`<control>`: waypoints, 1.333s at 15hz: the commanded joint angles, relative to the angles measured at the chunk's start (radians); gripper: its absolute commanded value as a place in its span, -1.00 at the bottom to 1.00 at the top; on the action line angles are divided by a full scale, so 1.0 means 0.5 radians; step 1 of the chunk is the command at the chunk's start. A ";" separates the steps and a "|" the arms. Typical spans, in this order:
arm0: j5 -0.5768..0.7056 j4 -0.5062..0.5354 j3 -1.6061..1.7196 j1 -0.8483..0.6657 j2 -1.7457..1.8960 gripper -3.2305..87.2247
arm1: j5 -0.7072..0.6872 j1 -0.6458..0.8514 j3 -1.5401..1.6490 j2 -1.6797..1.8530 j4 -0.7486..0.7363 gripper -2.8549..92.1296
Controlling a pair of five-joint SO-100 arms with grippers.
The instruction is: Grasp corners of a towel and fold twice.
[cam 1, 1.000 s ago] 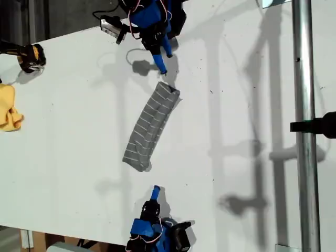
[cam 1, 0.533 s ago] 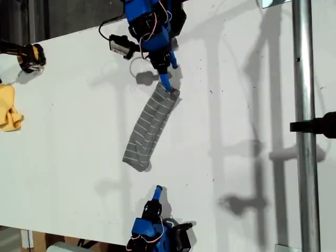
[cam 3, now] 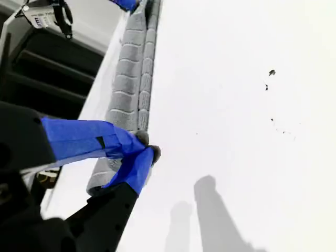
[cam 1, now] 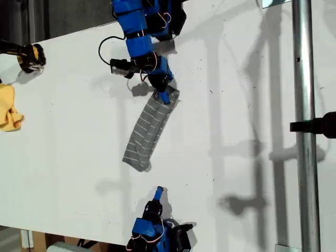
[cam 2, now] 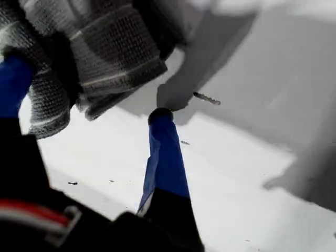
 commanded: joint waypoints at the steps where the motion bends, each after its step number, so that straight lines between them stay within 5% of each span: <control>1: -0.015 0.028 -0.021 0.012 0.012 -0.98 | -0.126 0.117 -0.337 -0.368 0.015 -0.04; 7: 0.000 0.067 -0.031 0.025 0.012 -0.98 | -0.488 0.316 -0.923 -0.871 0.199 -0.25; 8: 0.000 0.067 -0.031 0.025 0.012 -0.98 | -0.417 0.328 -0.868 -0.792 0.209 -0.82; 9: 0.000 0.067 -0.031 0.025 0.012 -0.98 | -0.387 0.344 -0.795 -0.721 0.206 -0.88; 14: -0.015 0.071 -0.031 0.034 0.012 -0.98 | -0.350 0.380 -0.202 0.098 0.249 -0.94; 20: -0.018 0.071 -0.037 0.028 0.012 -0.98 | 0.101 0.037 0.270 1.331 0.859 -0.94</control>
